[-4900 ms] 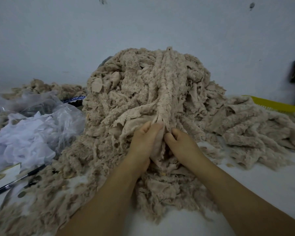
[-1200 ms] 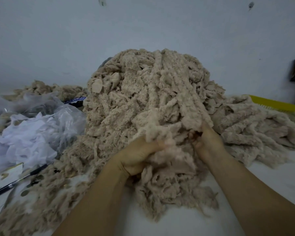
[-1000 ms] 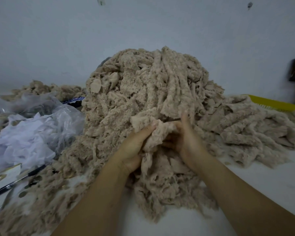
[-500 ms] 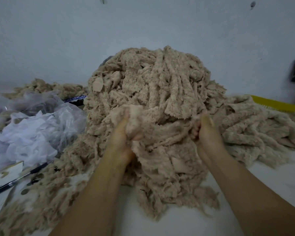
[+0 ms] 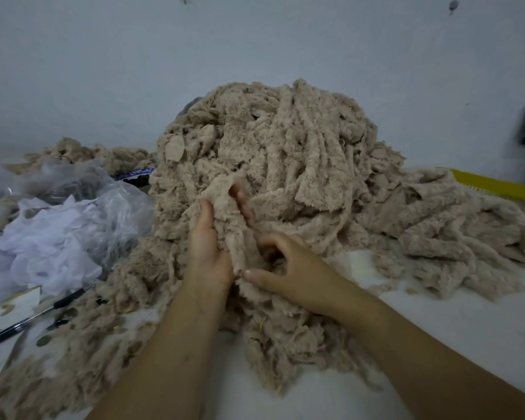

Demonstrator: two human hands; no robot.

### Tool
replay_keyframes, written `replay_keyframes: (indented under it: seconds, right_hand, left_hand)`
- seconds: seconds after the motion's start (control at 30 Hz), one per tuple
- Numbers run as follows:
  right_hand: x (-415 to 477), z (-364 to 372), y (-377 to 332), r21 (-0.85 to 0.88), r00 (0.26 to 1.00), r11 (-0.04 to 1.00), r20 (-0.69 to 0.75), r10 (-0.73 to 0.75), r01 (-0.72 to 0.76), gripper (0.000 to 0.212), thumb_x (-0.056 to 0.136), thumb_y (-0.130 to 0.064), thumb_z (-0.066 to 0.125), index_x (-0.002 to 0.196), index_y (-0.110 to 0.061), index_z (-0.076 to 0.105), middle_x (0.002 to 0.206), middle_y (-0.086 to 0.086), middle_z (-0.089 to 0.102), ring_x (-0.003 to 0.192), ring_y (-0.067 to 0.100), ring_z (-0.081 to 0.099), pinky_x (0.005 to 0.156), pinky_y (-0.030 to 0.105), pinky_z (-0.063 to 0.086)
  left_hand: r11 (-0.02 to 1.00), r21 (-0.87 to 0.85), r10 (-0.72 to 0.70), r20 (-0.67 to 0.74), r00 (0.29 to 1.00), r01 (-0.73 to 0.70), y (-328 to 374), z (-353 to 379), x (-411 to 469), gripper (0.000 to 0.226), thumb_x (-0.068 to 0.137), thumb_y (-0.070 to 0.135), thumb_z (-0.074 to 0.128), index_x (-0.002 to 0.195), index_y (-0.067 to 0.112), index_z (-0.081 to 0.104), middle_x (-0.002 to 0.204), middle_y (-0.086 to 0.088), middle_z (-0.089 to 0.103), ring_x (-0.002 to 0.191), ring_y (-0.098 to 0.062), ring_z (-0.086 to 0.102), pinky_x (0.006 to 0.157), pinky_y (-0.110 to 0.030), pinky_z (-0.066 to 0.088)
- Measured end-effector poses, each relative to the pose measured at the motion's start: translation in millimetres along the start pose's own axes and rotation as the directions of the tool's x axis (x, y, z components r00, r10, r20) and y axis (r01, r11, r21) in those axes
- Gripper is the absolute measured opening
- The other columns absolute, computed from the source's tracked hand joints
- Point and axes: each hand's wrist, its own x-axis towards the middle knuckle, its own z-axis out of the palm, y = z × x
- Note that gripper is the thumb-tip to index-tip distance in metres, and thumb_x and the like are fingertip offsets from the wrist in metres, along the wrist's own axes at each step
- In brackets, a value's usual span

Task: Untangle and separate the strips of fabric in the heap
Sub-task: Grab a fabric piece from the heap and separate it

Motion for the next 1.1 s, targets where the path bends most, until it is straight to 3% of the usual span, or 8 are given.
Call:
replay_keyframes:
  seconds: [0.1,0.2,0.3,0.5,0.6,0.73,0.87,1.1]
  right_hand:
    - [0,0,8,-0.176,0.991,0.977,0.086,-0.106,0.12,0.029,0.091,-0.044,0.06,0.072,-0.039,0.039,0.085,-0.02,0.041,0.097,0.007,0.035,0.077,0.023,0.031]
    - [-1,-11,7,0.282,0.996,0.959,-0.09,-0.018,0.043,0.026,0.091,-0.036,0.06,0.067,-0.037,0.05,0.071,-0.019,0.052,0.077,0.001,0.05,0.067,0.019,0.038]
    - [-2,-35,3,0.869,0.974,0.494,-0.133,0.182,0.027,0.009,0.08,-0.037,0.068,0.077,-0.029,0.07,0.078,-0.005,0.067,0.075,0.01,0.065,0.07,0.028,0.053]
    - [-11,-54,7,0.997,0.967,-0.073,0.026,0.253,-0.008,0.027,0.074,-0.035,0.07,0.086,-0.014,0.082,0.088,0.005,0.076,0.064,0.015,0.072,0.049,0.023,0.054]
    - [-7,-48,1,0.997,0.972,0.08,-0.03,0.231,0.012,0.028,0.084,-0.03,0.064,0.101,-0.013,0.079,0.099,0.009,0.076,0.085,0.018,0.074,0.067,0.027,0.059]
    - [-2,-35,1,0.888,0.938,0.459,-0.182,0.297,0.027,0.02,0.098,-0.032,0.057,0.113,-0.027,0.069,0.099,-0.012,0.075,0.085,-0.001,0.07,0.066,0.013,0.053]
    - [-2,-34,6,0.618,0.881,0.786,-0.367,0.297,-0.008,0.006,0.092,-0.047,0.06,0.091,-0.043,0.065,0.092,-0.031,0.065,0.083,-0.02,0.056,0.065,0.004,0.045]
    - [-1,-17,1,0.714,0.971,0.684,-0.026,0.238,-0.148,0.016,0.098,-0.013,0.055,0.113,-0.016,0.061,0.088,-0.006,0.074,0.079,0.007,0.07,0.067,0.021,0.056]
  left_hand:
    - [0.997,-0.058,0.043,0.01,0.999,-0.042,6,1,-2,0.057,0.105,0.045,0.036,0.109,0.002,0.074,0.101,-0.005,0.074,0.082,-0.013,0.071,0.072,-0.024,0.06]
    - [0.998,-0.02,0.059,-0.033,0.998,-0.059,6,4,-2,0.054,0.104,0.041,0.039,0.103,0.004,0.077,0.098,-0.01,0.076,0.081,-0.021,0.074,0.065,-0.035,0.061]
    - [0.998,0.052,0.03,-0.065,0.997,-0.027,5,4,-3,0.047,0.105,0.035,0.039,0.12,0.001,0.069,0.12,-0.024,0.068,0.105,-0.038,0.069,0.075,-0.054,0.057]
    - [0.898,0.438,0.013,-0.11,0.994,0.037,-4,1,-3,0.041,0.1,0.042,0.048,0.122,0.015,0.07,0.12,-0.018,0.07,0.108,-0.033,0.069,0.087,-0.048,0.059]
    - [0.518,0.852,0.029,0.078,0.997,-0.082,-17,14,-18,0.035,0.084,0.069,0.059,0.092,0.039,0.076,0.086,0.002,0.076,0.08,-0.015,0.072,0.063,-0.028,0.058]
    - [0.066,0.98,0.028,0.188,0.982,-0.19,-37,7,-17,0.017,0.094,0.038,0.065,0.078,0.045,0.068,0.072,0.027,0.07,0.07,0.001,0.067,0.056,-0.008,0.047]
    - [0.267,0.957,0.286,0.036,0.958,-0.116,-29,3,-14,0.026,0.099,0.033,0.054,0.08,0.036,0.071,0.069,0.018,0.071,0.062,0.002,0.066,0.052,-0.012,0.049]
    - [0.384,0.922,0.141,-0.01,0.99,-0.045,-46,14,-17,0.035,0.099,0.041,0.053,0.074,0.042,0.076,0.078,0.014,0.076,0.077,-0.004,0.073,0.061,-0.019,0.058]
